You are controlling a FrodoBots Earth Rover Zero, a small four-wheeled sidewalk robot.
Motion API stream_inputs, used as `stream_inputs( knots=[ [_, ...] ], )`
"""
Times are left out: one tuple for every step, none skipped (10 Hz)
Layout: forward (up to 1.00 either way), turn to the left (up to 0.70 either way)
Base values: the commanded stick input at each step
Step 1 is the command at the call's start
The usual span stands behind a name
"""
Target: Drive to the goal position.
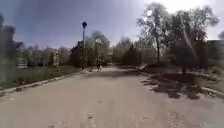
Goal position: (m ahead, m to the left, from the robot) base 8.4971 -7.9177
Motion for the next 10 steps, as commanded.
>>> stream_inputs(
  knots=[
    [0.7,0.0],
    [0.7,0.0],
    [0.7,0.0],
    [0.7,0.0],
    [0.7,0.0],
    [0.7,0.0],
    [0.7,0.0],
    [0.7,0.0],
    [0.7,0.0],
    [0.7,0.0]
  ],
)
